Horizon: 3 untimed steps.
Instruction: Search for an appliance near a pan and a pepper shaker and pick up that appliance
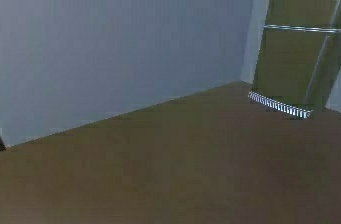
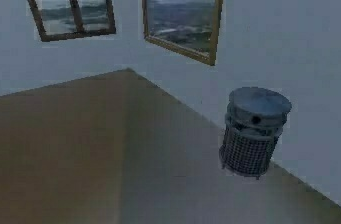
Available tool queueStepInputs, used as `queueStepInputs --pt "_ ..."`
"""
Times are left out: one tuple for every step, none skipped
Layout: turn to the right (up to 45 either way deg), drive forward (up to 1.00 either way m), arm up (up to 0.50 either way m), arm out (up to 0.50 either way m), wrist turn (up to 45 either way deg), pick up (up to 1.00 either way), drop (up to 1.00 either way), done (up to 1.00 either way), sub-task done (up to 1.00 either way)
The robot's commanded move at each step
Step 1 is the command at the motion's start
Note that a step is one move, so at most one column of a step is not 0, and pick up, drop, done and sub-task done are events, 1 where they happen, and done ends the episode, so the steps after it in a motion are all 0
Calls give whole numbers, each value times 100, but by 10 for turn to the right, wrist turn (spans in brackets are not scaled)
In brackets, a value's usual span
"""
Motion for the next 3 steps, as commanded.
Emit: queueStepInputs --pt "-330 0 0 0 0 0 0 0 0" --pt "0 70 0 0 0 0 0 0 0" --pt "-450 0 0 0 0 0 0 0 0"
